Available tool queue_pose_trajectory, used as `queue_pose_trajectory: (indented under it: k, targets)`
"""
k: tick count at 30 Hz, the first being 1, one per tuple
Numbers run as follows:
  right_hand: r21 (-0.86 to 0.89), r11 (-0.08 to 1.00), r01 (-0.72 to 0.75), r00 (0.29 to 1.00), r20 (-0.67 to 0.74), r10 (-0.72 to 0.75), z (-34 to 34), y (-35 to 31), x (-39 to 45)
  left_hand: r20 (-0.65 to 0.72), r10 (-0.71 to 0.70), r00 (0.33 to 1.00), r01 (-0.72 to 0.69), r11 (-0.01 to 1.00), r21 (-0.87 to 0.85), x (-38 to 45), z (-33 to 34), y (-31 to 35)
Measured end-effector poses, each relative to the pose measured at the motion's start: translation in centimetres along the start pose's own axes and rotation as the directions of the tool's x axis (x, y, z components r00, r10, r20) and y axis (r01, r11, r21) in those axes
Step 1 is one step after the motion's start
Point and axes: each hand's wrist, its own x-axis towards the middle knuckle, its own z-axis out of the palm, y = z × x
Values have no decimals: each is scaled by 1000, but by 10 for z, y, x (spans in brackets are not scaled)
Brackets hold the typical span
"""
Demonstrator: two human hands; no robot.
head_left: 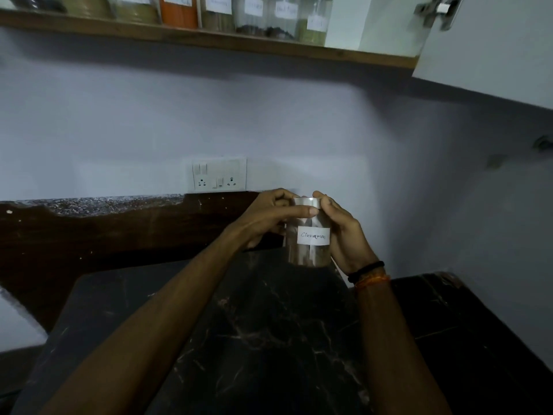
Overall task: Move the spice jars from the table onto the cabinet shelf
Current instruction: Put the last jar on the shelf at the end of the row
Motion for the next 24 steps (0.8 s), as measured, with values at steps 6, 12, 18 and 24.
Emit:
queue_pose_trajectory:
  k: [6, 12, 18, 24]
  targets:
    - [-121, 989, 87, 996, 35, -83, 4, -28, 11, 28, -8, 1000, 7, 999, 38, 14, -3, 37]
    - [-154, 975, 159, 986, 67, -151, 12, -59, 26, 32, 52, 998, -55, 995, 87, 27, -6, 79]
    - [-62, 962, 265, 961, -61, -269, 14, -105, 58, 60, 209, 976, -215, 967, 135, 48, -17, 144]
    - [-133, 947, 293, 812, -489, -320, 1, -147, 108, 100, 344, 933, -358, 914, 190, 72, -32, 223]
